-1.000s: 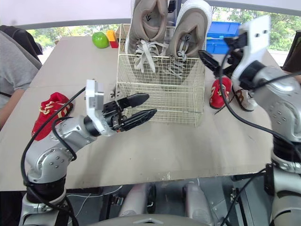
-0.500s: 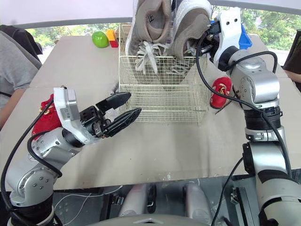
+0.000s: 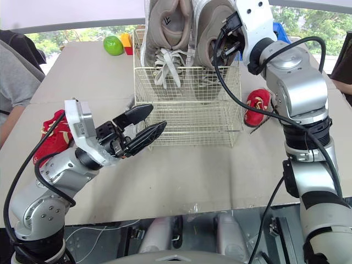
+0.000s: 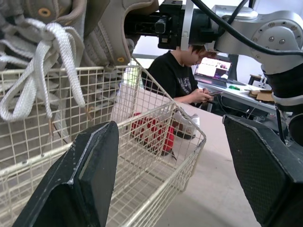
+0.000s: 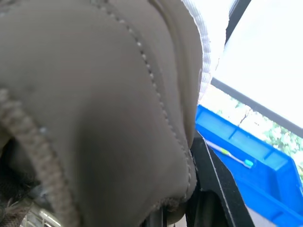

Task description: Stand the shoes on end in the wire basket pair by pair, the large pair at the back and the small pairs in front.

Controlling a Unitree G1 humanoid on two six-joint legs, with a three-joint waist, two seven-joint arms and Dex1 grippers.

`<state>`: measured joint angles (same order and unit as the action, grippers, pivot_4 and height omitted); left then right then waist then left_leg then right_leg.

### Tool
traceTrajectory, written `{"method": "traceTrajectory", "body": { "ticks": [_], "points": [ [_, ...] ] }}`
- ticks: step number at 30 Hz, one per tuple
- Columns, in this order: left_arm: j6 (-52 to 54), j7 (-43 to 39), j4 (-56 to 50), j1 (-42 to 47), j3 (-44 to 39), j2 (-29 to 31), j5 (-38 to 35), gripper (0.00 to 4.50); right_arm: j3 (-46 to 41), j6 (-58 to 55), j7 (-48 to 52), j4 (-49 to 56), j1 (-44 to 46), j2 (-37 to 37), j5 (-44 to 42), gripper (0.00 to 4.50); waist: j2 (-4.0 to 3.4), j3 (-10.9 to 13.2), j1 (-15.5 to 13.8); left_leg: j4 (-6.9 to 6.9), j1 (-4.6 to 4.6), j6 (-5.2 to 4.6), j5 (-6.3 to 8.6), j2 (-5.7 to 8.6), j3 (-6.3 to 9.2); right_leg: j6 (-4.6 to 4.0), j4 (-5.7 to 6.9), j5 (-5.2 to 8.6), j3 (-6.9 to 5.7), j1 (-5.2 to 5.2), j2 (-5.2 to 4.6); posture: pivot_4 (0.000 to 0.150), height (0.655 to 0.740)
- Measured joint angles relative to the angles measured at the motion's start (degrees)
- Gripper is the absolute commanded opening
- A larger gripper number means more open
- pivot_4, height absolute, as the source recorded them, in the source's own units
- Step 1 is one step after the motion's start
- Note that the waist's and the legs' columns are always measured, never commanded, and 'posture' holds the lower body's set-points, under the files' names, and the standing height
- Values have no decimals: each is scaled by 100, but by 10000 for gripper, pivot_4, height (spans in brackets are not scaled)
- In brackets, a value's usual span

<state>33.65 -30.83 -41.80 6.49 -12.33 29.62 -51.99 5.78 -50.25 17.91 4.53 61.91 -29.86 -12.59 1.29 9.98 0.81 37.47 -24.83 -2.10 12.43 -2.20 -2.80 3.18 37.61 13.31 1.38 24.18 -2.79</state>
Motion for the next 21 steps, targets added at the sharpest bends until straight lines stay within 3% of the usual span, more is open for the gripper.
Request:
{"method": "traceTrajectory", "body": {
  "ticks": [2,3,4,6,10,11,18,21],
  "points": [
    [-9,-3,6,-1,80,0,1,38151,40,-211,119,13,55,-95,49,375,0,0,-2,-3,0,0,0,0,1,0,-2,0,-1,0,0,1500,7400],
    [-14,-4,11,-1,110,0,2,38151,13,-279,167,13,81,-79,29,3673,0,0,-4,-3,0,0,0,0,1,0,-2,0,-2,0,0,1500,7400],
    [-24,-10,21,1,130,-1,2,38151,-37,-336,209,13,88,-48,2,9184,1,0,-4,-4,0,0,0,0,2,0,-3,0,-3,0,0,1500,7400],
    [-31,-14,45,1,137,-1,2,38151,-42,-351,294,13,53,-48,-24,14308,0,0,-3,-4,0,0,0,1,1,0,-3,0,-2,0,0,1500,7400],
    [-41,-77,174,6,166,0,-9,38151,-344,-478,515,241,-229,-223,-206,35387,0,0,-16,-3,-2,0,0,2,1,0,-4,0,-2,0,-1,1500,7400],
    [-39,-105,196,4,168,0,-26,38151,-474,-531,587,378,-323,-314,-279,38162,1,0,-22,-3,-4,0,0,1,2,0,-5,0,-3,0,-2,1500,7400],
    [85,-343,233,-12,252,74,-344,38151,-1539,-1080,1097,1285,-1060,-1123,-912,38162,1,0,6,-4,0,-1,0,0,2,-4,-11,3,2,-2,3,1500,7400],
    [201,-484,257,-2,353,200,-515,38151,-2473,-1621,1413,1795,-1755,-1527,-1462,38162,2,0,-30,-4,-1,0,0,-2,5,-4,-12,3,-4,-4,4,1500,7400]
  ]
}}
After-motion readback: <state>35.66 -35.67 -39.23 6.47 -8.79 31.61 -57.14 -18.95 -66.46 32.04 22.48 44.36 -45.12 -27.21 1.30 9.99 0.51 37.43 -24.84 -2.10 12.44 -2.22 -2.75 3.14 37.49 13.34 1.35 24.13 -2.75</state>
